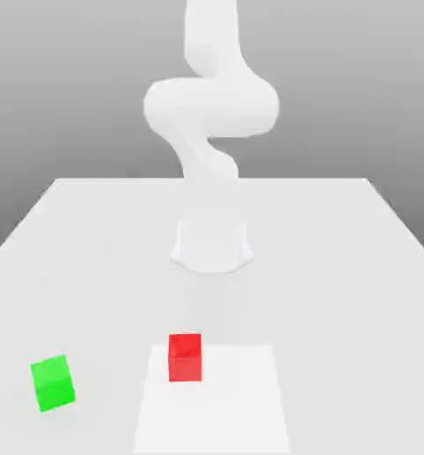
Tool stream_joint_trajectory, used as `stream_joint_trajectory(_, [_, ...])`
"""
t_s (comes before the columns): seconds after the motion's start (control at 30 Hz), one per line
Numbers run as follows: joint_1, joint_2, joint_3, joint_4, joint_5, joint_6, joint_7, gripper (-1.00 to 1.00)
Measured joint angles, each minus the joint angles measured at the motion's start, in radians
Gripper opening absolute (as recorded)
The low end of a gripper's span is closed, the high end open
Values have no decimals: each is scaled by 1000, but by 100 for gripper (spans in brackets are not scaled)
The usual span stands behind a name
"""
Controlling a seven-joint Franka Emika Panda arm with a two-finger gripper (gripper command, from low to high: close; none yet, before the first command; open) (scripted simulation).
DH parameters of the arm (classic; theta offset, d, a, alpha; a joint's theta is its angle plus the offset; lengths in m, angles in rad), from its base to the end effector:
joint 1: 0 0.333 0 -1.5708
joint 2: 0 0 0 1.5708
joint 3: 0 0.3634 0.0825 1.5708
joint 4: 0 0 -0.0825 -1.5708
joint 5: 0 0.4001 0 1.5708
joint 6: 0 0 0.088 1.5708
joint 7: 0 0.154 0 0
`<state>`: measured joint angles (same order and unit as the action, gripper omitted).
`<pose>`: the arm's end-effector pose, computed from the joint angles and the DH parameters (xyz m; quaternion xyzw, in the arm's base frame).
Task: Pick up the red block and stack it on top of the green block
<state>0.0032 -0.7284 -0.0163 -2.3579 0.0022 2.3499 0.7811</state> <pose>0.3916 -0.0070 0.6603 -0.8628 0.3623 -0.3242 0.1383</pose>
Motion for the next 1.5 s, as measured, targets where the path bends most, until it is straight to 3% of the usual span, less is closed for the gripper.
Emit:
stream_joint_trajectory(0.57, [-8,630,-88,-469,-14,427,-133,0])
stream_joint_trajectory(0.8, [-40,895,-43,-469,60,644,-197,0])
stream_joint_trajectory(0.83, [-52,927,-29,-465,67,672,-202,-100])
stream_joint_trajectory(1.07, [-57,933,-24,-464,65,676,-200,-100])
stream_joint_trajectory(1.3, [-53,709,-47,-495,-6,483,-150,-100])
stream_joint_trajectory(1.5, [-239,750,-152,-313,14,339,-346,-100])
